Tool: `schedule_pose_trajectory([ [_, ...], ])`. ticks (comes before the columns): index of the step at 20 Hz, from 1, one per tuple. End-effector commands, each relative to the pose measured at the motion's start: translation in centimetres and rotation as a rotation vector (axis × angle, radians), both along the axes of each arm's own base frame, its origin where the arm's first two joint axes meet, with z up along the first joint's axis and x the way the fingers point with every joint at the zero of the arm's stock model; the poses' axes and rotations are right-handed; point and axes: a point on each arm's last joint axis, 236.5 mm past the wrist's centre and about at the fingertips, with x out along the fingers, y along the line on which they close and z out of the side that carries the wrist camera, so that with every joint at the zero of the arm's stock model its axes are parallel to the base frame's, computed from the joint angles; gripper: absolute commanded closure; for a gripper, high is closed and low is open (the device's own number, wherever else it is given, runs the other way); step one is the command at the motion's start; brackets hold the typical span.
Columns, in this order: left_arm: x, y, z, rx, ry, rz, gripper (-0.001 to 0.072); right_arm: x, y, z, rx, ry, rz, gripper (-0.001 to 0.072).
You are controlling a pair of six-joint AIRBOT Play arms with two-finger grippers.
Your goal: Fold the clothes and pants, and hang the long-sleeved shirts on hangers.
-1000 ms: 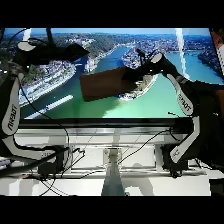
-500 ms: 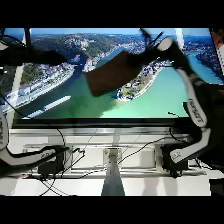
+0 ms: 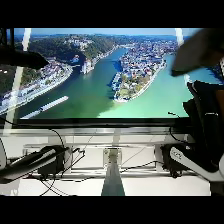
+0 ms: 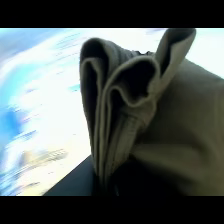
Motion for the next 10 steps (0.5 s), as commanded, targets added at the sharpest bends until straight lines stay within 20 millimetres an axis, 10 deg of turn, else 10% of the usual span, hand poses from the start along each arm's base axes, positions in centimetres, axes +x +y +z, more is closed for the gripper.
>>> schedule_pose_trajectory([
  [1, -0.1, -0.8, 0.8, -0.039, -0.014, -0.001, 0.0697, -13.6, -8.6, 3.8, -0.114, 0.035, -0.453, 0.0701],
  [4, -0.1, -0.8, 0.8, -0.038, -0.014, -0.001, 0.0697, -22.3, -10.6, 4.7, -0.128, 0.074, -0.717, 0.0701],
  [8, -0.1, -0.8, 0.8, -0.038, -0.014, -0.001, 0.0697, -28.3, -11.9, 4.7, -0.114, 0.105, -0.952, 0.0695],
  [10, -0.1, -0.8, 0.8, -0.038, -0.014, -0.001, 0.0697, -28.7, -12.3, 4.3, -0.092, 0.11, -0.981, 0.0296],
])
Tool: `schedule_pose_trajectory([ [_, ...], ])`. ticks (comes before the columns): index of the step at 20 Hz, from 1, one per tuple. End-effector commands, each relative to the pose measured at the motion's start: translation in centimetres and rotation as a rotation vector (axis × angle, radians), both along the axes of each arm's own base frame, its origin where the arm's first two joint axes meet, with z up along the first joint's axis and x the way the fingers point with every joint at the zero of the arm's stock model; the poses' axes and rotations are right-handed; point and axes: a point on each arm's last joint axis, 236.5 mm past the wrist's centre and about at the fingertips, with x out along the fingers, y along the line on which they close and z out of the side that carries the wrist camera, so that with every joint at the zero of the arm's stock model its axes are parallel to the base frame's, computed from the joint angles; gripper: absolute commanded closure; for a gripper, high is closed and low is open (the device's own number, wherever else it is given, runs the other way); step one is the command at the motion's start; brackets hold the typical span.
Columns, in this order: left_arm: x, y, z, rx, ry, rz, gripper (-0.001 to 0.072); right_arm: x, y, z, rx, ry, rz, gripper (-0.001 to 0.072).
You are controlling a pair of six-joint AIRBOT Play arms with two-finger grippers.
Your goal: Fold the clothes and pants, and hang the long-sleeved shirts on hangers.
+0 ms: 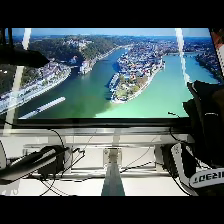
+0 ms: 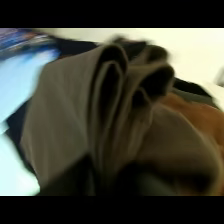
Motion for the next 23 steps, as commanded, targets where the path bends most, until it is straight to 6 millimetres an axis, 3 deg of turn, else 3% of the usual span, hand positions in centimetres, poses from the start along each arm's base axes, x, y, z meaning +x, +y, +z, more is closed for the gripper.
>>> schedule_pose_trajectory([
  [1, 0.0, -0.1, 0.1, -0.002, -0.001, -0.001, 0.0697, -2.8, -0.1, -0.6, 0.038, 0.007, -0.111, 0.0065],
  [3, 0.0, -0.1, 0.1, -0.002, -0.001, -0.001, 0.0697, -1.1, 0.4, -0.9, 0.07, -0.022, -0.048, 0.0049],
  [4, 0.0, -0.1, 0.0, -0.002, -0.001, -0.001, 0.0697, 0.4, 0.9, -1.1, 0.097, -0.053, 0.003, 0.0081],
  [7, 0.0, -0.1, 0.1, -0.002, -0.001, -0.001, 0.0697, 7.0, 5.2, -0.9, 0.203, -0.185, 0.294, 0.0426],
  [8, 0.0, -0.1, 0.1, -0.002, -0.001, -0.001, 0.0697, 8.8, 6.7, -0.5, 0.217, -0.216, 0.392, 0.0597],
  [9, 0.0, -0.1, 0.0, -0.002, -0.001, -0.001, 0.0697, 10.5, 8.4, 0.0, 0.221, -0.241, 0.496, 0.07],
  [14, 0.0, -0.1, 0.0, -0.002, -0.001, -0.001, 0.0697, 16.0, 17.3, 1.0, 0.261, -0.272, 0.913, 0.0701],
  [17, 0.0, -0.1, 0.0, -0.002, -0.001, -0.001, 0.0697, 17.4, 22.8, 0.2, 0.235, -0.196, 1.169, 0.0701],
  [18, 0.0, -0.1, 0.0, -0.002, -0.001, -0.001, 0.0697, 17.7, 23.3, -0.6, 0.185, -0.129, 1.218, 0.0702],
  [19, 0.0, -0.1, 0.1, -0.002, -0.001, -0.001, 0.0697, 17.8, 22.7, -1.4, 0.127, -0.056, 1.218, 0.0702],
  [21, 0.0, -0.1, 0.1, -0.002, -0.001, -0.001, 0.0697, 18.3, 19.6, -2.5, 0.003, 0.082, 1.142, 0.0701],
  [23, 0.0, -0.1, 0.1, -0.002, -0.001, -0.001, 0.0697, 18.9, 19.2, -3.1, 0.002, 0.111, 1.131, 0.0701],
])
